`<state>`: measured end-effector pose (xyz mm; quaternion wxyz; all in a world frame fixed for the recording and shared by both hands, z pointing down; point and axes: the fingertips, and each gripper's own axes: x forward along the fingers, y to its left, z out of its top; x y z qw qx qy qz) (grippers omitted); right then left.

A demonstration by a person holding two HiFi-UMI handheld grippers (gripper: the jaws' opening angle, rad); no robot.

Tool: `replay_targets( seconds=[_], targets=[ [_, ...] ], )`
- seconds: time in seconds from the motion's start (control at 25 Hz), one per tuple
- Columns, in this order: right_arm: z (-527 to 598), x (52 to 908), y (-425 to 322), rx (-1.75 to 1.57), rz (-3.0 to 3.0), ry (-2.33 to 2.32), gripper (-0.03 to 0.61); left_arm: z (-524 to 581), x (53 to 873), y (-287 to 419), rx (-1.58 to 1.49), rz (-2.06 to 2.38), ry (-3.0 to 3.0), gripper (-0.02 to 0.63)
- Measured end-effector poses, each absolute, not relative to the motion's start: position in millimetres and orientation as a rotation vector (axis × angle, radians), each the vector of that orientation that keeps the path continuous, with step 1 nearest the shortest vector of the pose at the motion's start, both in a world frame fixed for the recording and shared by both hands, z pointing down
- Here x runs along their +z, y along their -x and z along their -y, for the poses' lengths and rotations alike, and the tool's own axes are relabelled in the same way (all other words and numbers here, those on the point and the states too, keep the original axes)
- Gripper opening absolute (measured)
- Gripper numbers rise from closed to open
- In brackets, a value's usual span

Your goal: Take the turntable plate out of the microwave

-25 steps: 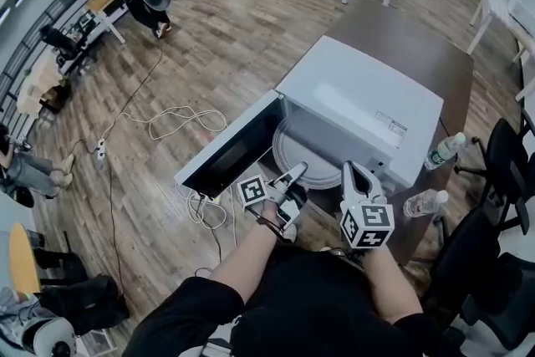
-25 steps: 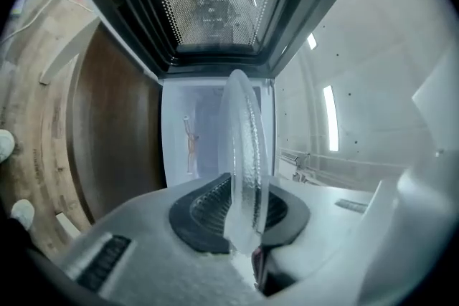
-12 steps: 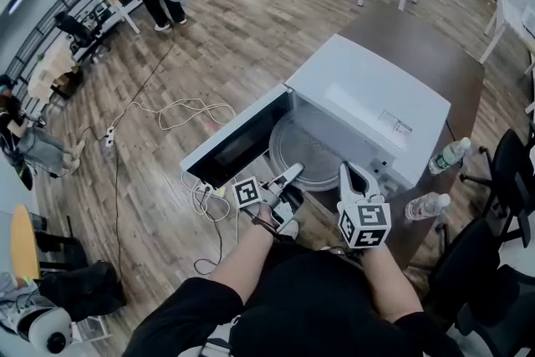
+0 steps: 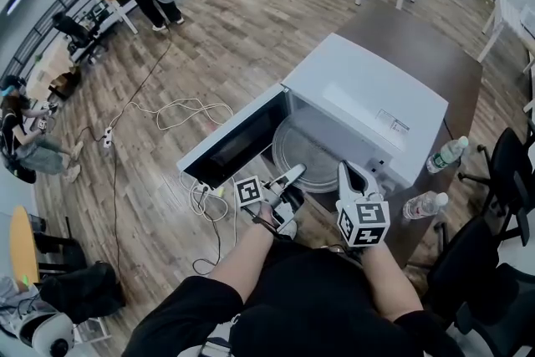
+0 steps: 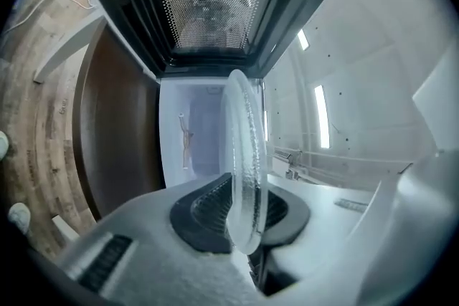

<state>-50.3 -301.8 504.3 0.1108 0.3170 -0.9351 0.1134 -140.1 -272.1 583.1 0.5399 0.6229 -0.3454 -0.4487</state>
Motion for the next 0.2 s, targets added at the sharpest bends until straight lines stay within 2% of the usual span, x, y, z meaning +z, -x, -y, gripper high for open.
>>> replay_targets(
  seconds=[0.2],
  targets=[
    [308.1,506.4,51.9,0.337,2.742,-0.93,0.006,278.1,587.1,144.7,-1.067,0.825,-1.481,0.046]
  ],
)
